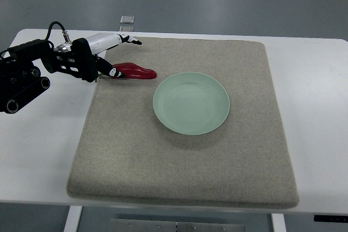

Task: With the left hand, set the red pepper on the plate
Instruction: 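Close the left hand fingers around the red pepper and lift it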

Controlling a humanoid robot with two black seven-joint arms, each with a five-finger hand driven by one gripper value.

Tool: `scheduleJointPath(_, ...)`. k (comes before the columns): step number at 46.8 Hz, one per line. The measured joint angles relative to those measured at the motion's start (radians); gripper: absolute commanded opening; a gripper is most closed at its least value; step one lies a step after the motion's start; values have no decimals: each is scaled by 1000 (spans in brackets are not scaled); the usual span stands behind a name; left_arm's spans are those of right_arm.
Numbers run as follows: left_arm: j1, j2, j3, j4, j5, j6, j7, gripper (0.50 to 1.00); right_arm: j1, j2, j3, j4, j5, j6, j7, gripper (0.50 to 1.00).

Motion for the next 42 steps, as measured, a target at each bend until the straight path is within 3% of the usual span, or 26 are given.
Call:
scheduleJointPath(21,0,-5,14,14,36,5,-1,799,0,0,0,0,0,0,0,928)
scheduleJointPath(42,0,-5,32,17,57,17,-1,784,0,0,0,0,0,0,0,928)
